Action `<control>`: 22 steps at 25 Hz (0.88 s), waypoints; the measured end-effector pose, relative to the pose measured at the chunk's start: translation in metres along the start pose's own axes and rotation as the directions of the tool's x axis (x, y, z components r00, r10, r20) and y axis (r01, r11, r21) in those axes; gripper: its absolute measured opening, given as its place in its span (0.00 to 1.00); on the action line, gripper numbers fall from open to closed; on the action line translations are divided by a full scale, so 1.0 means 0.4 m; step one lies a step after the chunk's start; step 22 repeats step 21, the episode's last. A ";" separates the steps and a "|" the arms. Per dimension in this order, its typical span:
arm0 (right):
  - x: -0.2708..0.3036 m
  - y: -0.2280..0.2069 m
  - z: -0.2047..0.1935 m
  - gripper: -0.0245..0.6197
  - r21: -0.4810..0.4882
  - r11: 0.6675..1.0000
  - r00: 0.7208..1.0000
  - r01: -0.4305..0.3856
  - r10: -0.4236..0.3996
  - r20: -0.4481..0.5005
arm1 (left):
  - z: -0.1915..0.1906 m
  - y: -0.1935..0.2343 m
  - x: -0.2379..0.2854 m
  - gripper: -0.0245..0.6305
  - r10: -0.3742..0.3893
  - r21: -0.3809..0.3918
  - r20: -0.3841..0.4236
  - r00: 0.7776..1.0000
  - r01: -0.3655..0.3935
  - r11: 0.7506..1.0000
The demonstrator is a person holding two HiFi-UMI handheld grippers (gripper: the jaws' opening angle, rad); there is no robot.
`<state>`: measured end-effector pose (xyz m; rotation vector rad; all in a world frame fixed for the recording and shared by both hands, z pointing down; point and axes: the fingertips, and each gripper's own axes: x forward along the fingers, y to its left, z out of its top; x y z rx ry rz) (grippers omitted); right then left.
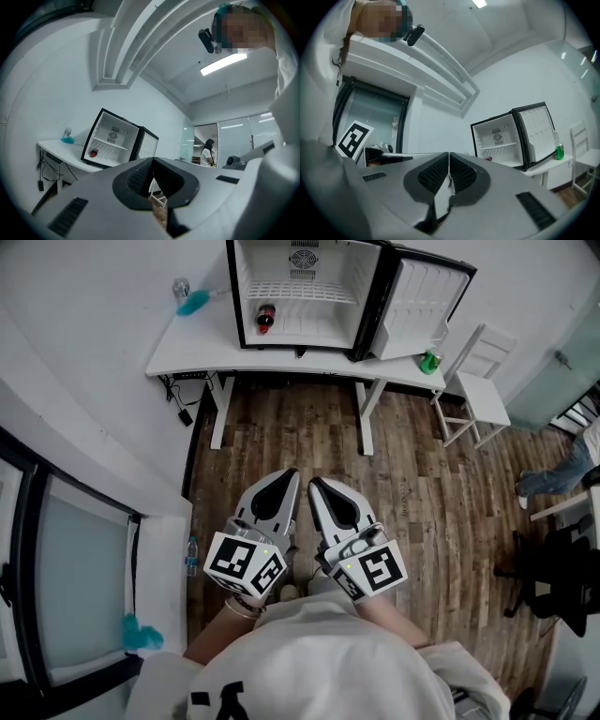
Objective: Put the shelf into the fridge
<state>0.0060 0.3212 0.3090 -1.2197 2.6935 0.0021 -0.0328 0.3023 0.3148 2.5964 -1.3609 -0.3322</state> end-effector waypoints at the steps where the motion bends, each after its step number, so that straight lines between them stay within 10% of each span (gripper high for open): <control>1: -0.003 0.001 0.000 0.09 0.001 1.000 1.000 0.004 -0.004 0.002 | -0.001 -0.002 -0.004 0.05 -0.005 -0.002 0.001 1.000 0.005 1.000; 22: -0.010 0.049 0.019 0.09 -0.057 0.998 1.000 -0.010 0.011 0.020 | 0.010 -0.005 -0.041 0.05 -0.017 -0.014 0.014 1.000 0.017 1.000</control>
